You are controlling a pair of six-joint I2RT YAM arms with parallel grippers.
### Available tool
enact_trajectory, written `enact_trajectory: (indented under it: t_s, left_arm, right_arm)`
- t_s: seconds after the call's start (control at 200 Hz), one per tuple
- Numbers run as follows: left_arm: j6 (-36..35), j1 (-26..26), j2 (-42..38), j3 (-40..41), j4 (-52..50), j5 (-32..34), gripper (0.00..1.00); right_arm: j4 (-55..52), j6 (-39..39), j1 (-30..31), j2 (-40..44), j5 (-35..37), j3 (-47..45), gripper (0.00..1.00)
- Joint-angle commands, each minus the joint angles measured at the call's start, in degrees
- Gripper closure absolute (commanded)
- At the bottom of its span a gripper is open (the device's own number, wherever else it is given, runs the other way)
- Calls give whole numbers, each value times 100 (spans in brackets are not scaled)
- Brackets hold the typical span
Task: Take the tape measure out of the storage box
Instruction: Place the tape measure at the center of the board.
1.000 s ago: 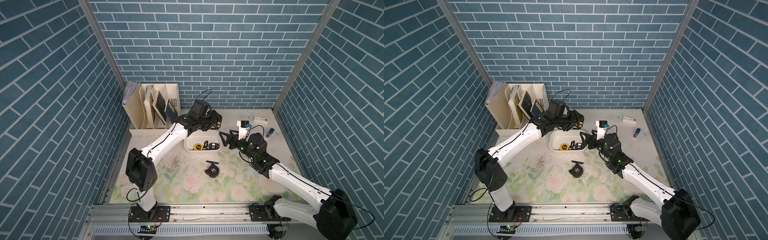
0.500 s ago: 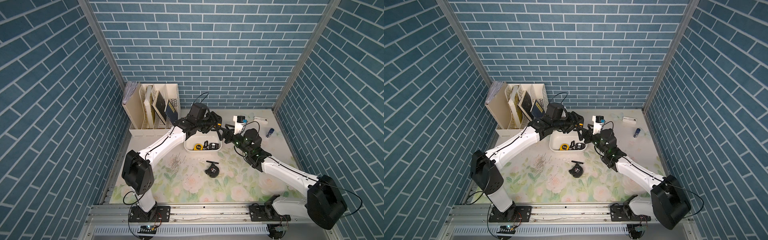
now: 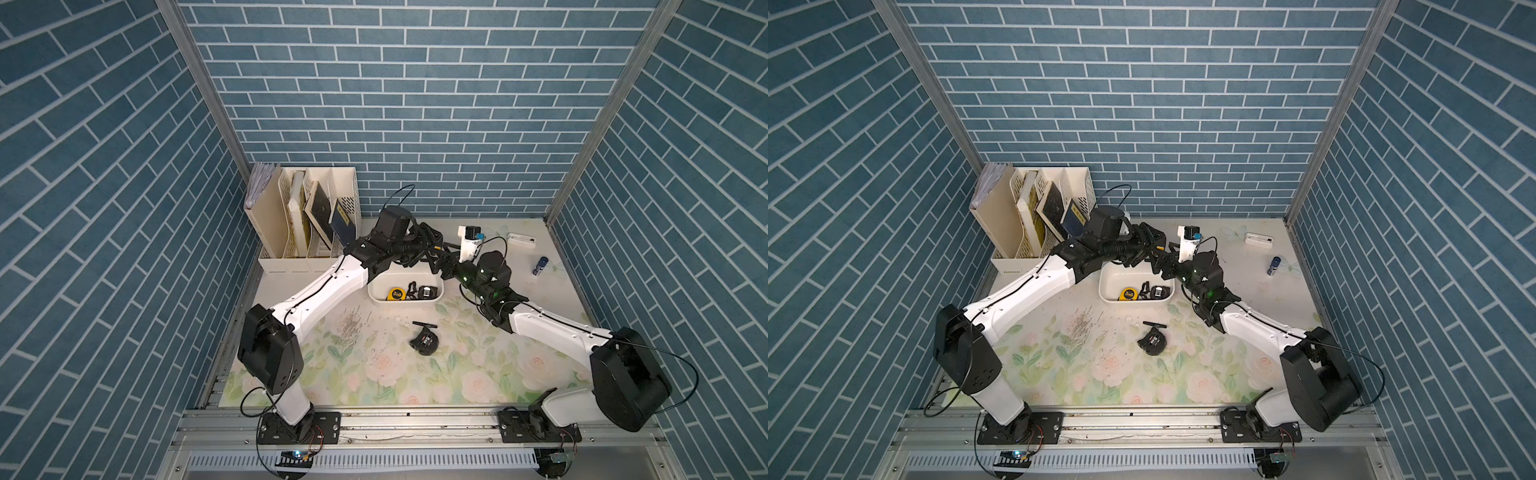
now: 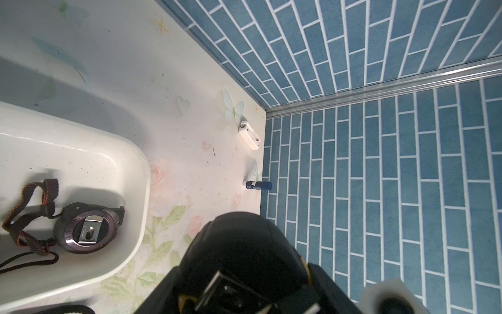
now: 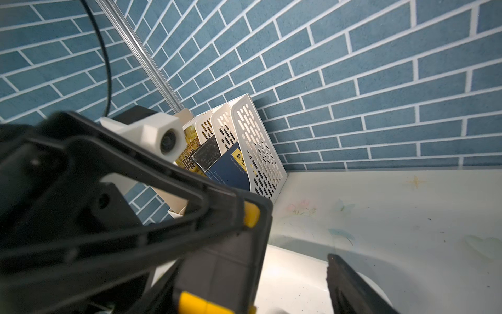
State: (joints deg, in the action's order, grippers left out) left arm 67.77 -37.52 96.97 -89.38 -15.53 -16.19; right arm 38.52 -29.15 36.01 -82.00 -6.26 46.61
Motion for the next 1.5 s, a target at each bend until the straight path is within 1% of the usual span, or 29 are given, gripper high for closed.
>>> enact_trajectory:
  t_s: [0.0, 0.095, 0.125, 0.295, 0.355, 0.415, 0.475, 0.54, 0.62, 0.68, 0.715, 0.805, 0.865, 0.95, 0.965, 1.045, 1.105, 1.175, 1.255, 1.31, 1.38, 1.495]
  left_arm:
    - [4, -1, -159, 43, 204, -73, 79]
    - [8, 1, -217, 127, 251, -79, 79]
    - [155, -1, -223, 152, 239, -70, 79]
    - [167, 2, -232, 185, 250, -106, 79]
    - [167, -2, -222, 184, 251, -119, 79]
    - [167, -1, -221, 185, 270, -128, 78]
    - [162, -1, -224, 184, 293, -161, 75]
    - [144, -1, -216, 193, 294, -191, 68]
    - [101, 2, -248, 204, 304, -201, 51]
    - [71, 7, -266, 215, 303, -169, 42]
    - [68, 3, -276, 227, 306, -157, 35]
    - [69, 27, -299, 237, 259, -148, 22]
    - [68, 59, -305, 268, 244, -140, 15]
    - [70, 146, -315, 323, 232, -176, 10]
    - [-78, 170, -318, 331, 239, -188, 9]
    - [-326, 261, -349, 317, 213, -162, 4]
    - [-511, 337, -360, 263, 46, -21, 2]
    - [-791, 471, -295, 97, -337, 168, 1]
    - [-1214, 576, -85, -256, -939, 523, 0]
    - [-1552, 595, 78, -509, -1331, 934, 0]
    - [-1903, 591, 329, -834, -1777, 1420, 1]
    - [-2220, 580, 759, -1216, -2267, 1983, 2]
  right_arm:
    - [320, 31, 19, -61, 70, 129, 21]
    - [339, 35, 19, -114, 112, 150, 26]
    - [350, 32, 18, -129, 123, 155, 27]
    - [437, 41, 18, -229, 118, 214, 29]
    - [432, 41, 18, -285, 112, 264, 32]
    - [435, 49, 20, -328, 86, 307, 37]
    - [432, 49, 22, -372, 56, 336, 47]
    - [427, 42, 15, -414, 51, 339, 56]
    - [379, 41, 19, -424, 61, 340, 68]
    - [321, 45, 17, -401, 79, 332, 77]
    - [278, 49, 20, -367, 109, 323, 83]
    - [124, 80, 15, -254, 160, 259, 100]
    - [3, 106, 13, -146, 374, 205, 100]
    - [-172, 145, 17, 102, 554, 65, 100]
    - [-187, 153, 13, 155, 593, 29, 100]
    - [-482, 218, 13, 466, 808, -93, 100]
    - [-1016, 334, 15, 681, 934, -59, 100]
    - [-2010, 503, 57, 926, 1147, 71, 100]
    - [-3371, 701, 224, 1202, 1596, 282, 100]
    - [-4385, 698, 386, 1265, 2064, 483, 100]
    - [-5643, 409, 584, 1162, 2686, 754, 100]
    - [-7341, -435, 1002, 792, 3674, 1054, 100]
